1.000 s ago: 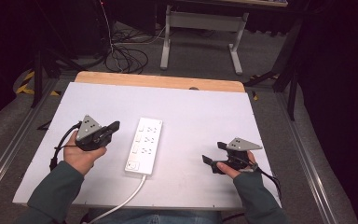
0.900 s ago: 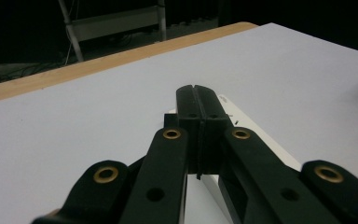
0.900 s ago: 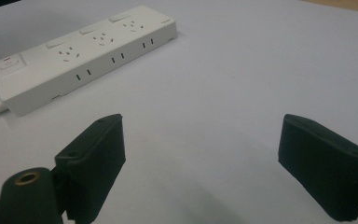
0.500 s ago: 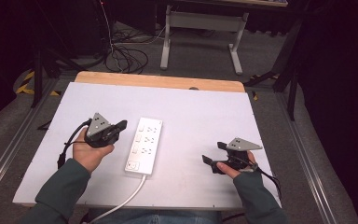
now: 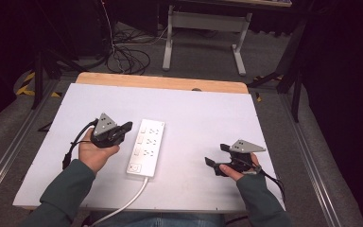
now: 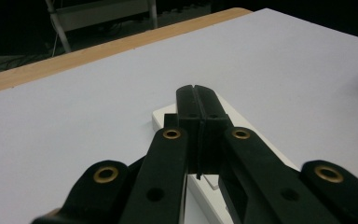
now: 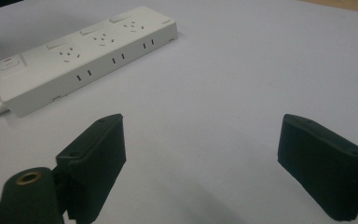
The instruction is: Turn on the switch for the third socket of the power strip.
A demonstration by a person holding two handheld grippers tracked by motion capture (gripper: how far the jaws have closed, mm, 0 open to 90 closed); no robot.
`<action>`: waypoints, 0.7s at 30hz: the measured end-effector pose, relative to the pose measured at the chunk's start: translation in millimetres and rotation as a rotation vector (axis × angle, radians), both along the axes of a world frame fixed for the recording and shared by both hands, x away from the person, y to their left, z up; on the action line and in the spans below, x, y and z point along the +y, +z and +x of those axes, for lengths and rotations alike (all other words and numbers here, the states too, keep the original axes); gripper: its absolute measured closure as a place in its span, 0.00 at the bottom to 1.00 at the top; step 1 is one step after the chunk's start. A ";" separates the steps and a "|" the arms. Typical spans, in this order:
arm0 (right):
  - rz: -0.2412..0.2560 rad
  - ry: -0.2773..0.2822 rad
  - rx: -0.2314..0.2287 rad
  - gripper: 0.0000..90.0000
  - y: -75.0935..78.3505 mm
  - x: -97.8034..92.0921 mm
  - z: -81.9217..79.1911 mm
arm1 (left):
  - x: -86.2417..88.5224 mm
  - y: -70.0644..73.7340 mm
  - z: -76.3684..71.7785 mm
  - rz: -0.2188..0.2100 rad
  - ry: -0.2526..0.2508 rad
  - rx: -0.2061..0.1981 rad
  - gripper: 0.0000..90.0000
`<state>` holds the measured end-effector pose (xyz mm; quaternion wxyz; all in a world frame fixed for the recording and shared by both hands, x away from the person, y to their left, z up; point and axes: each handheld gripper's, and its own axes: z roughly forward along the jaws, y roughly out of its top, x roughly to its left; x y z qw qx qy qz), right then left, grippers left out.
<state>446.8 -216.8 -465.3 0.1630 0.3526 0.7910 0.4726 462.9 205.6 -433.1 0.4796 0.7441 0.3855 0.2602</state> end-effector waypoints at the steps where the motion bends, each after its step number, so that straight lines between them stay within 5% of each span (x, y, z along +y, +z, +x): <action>1: 0.000 -0.001 -0.001 0.17 0.1 0.0 -0.1 | -0.6 -0.2 0.4 0.004 -0.005 0.005 1.00; 21: -0.008 0.000 -0.005 0.17 -0.1 0.1 -2.2 | -24.9 -18.3 26.2 0.072 -0.024 0.066 1.00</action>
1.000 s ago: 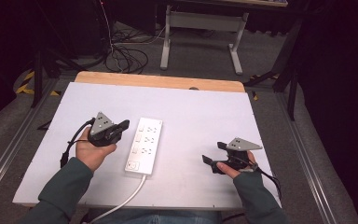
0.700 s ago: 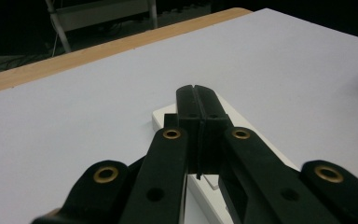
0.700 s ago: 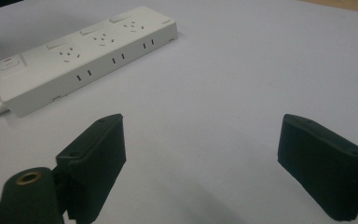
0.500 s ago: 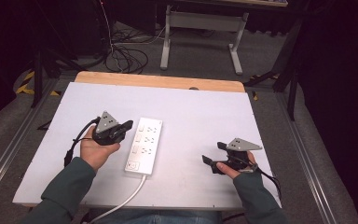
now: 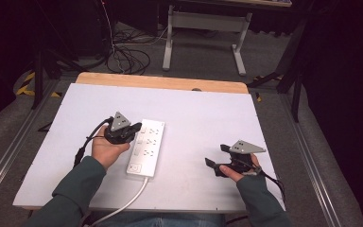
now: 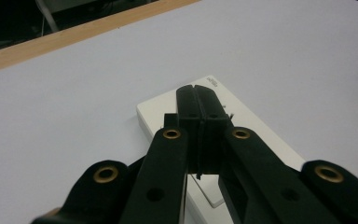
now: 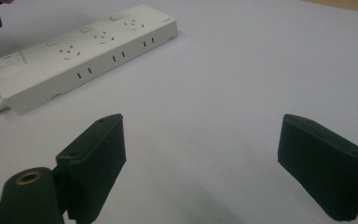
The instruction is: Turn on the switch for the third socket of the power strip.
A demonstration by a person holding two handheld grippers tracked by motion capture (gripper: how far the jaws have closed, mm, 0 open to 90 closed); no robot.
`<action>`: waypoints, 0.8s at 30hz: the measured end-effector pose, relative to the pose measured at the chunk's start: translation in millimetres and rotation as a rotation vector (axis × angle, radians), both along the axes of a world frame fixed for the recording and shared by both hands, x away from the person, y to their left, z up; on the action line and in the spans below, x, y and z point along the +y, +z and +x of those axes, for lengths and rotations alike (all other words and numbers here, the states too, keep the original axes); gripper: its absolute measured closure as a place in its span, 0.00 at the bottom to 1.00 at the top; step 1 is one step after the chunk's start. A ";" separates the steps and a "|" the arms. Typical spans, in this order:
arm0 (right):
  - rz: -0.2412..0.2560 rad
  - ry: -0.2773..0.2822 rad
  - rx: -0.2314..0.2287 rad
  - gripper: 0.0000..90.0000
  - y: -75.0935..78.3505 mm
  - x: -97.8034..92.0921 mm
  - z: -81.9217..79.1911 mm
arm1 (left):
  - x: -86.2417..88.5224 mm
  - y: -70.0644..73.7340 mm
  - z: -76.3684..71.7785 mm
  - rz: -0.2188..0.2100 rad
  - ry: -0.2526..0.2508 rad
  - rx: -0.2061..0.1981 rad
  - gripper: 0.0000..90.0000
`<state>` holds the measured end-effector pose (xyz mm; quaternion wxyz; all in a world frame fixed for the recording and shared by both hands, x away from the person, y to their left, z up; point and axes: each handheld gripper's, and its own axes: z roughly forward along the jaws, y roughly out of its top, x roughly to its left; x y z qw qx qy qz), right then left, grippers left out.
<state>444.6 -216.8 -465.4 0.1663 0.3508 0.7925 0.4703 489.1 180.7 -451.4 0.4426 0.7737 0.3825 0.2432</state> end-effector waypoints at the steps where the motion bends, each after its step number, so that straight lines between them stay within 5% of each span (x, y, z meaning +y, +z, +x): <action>1: 0.000 0.000 0.000 0.17 -0.1 0.2 0.0 | -0.8 -0.8 0.9 0.002 -0.004 0.004 1.00; 24: -0.009 0.007 -0.010 0.18 -0.3 1.0 -1.1 | -13.7 -20.3 23.4 0.066 0.004 0.073 1.00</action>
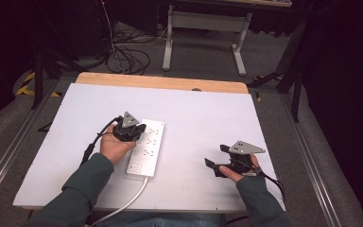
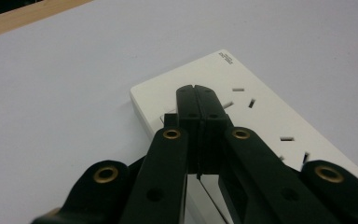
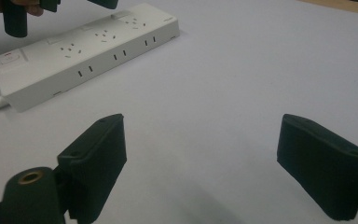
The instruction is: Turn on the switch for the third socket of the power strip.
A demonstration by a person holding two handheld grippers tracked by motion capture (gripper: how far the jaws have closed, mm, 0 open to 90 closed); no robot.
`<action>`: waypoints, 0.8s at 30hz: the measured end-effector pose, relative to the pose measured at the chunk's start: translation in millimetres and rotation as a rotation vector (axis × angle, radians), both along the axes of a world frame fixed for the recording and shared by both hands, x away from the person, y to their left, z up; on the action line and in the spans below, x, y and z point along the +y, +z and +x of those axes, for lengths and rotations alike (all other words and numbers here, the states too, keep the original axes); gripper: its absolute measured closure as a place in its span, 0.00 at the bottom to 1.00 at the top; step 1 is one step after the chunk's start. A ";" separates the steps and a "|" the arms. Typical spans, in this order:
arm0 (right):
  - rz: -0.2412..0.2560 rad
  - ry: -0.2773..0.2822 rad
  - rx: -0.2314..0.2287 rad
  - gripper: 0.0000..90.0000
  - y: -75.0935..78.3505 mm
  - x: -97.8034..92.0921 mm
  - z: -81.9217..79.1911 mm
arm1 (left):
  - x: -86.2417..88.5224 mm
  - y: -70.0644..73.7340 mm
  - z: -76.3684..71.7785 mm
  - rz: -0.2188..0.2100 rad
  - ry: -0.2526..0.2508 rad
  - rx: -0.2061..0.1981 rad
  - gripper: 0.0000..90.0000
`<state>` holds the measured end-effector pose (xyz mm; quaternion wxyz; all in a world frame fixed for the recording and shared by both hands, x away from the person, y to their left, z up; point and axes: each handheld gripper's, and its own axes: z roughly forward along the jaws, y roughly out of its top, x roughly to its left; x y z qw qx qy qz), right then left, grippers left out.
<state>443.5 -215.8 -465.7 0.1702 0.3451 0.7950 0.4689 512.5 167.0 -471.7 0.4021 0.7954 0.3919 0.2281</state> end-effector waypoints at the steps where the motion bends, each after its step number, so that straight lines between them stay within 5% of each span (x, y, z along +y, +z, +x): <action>1: 0.000 0.000 -0.001 0.18 0.0 0.0 -0.1 | -0.3 -0.6 0.0 0.002 0.004 0.000 1.00; 24: -0.002 -0.004 -0.004 0.18 0.8 -0.6 -2.9 | -0.4 -5.5 2.4 0.034 0.004 0.015 1.00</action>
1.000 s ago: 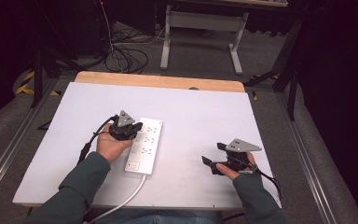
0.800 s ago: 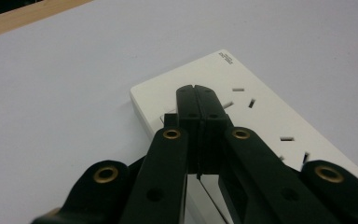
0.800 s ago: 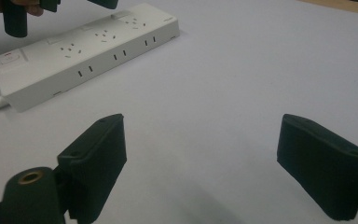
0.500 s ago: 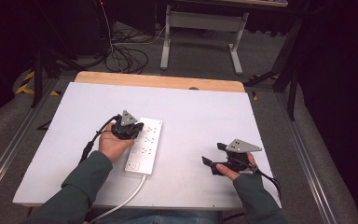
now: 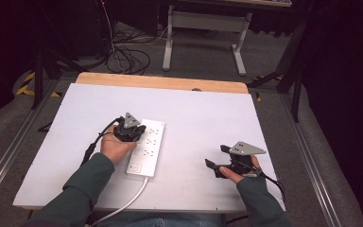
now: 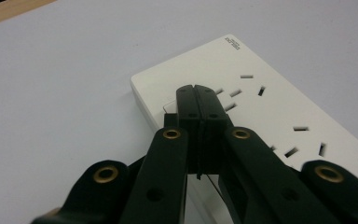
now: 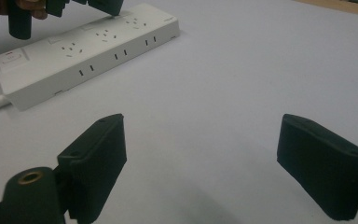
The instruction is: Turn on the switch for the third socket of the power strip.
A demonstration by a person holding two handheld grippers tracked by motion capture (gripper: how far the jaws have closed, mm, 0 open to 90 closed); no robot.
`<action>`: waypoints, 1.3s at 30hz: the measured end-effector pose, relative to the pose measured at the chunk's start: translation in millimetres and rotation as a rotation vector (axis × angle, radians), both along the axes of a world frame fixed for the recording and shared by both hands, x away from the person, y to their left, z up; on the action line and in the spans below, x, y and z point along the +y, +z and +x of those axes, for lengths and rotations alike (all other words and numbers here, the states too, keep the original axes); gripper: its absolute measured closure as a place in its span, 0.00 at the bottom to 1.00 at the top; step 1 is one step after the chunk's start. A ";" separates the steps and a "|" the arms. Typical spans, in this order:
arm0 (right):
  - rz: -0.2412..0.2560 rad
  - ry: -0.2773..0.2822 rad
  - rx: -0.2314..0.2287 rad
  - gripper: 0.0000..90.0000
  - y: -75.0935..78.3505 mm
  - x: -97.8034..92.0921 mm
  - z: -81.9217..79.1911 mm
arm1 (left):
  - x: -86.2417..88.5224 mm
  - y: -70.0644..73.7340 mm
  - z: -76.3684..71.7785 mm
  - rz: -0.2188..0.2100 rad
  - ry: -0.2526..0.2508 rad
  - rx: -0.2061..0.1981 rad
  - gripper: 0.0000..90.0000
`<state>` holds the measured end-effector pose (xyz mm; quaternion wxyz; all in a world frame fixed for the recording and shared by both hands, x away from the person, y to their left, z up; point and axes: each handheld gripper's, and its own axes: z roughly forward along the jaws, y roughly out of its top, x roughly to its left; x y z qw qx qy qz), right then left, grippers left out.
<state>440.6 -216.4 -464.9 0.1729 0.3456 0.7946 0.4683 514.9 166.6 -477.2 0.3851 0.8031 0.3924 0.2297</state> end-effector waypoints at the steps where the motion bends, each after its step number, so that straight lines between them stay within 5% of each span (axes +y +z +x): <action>1: 0.000 -0.001 0.001 0.18 0.0 0.0 -0.2 | 0.0 -0.2 -0.1 0.001 0.000 -0.002 1.00; 25: 0.011 -0.006 -0.007 0.18 1.5 -0.4 -1.4 | -2.1 -5.0 -5.2 0.027 0.014 -0.045 1.00; 39: 0.011 -0.006 -0.010 0.18 1.7 -0.7 -0.9 | 0.0 -6.4 -5.1 -0.012 0.035 -0.049 1.00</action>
